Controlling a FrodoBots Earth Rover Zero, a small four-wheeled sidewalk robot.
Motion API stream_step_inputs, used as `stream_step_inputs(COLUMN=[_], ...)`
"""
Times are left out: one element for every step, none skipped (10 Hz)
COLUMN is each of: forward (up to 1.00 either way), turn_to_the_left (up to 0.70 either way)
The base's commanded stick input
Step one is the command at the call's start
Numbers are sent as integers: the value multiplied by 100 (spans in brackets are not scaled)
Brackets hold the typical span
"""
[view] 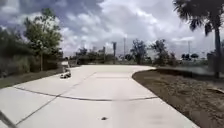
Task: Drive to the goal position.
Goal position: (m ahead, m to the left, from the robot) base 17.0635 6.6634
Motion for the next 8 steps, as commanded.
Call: stream_step_inputs(forward=[85, 85, 85, 85, 85, 85, 85, 85], turn_to_the_left=[0, 0, 0, 0, 0, 0, 0, 0])
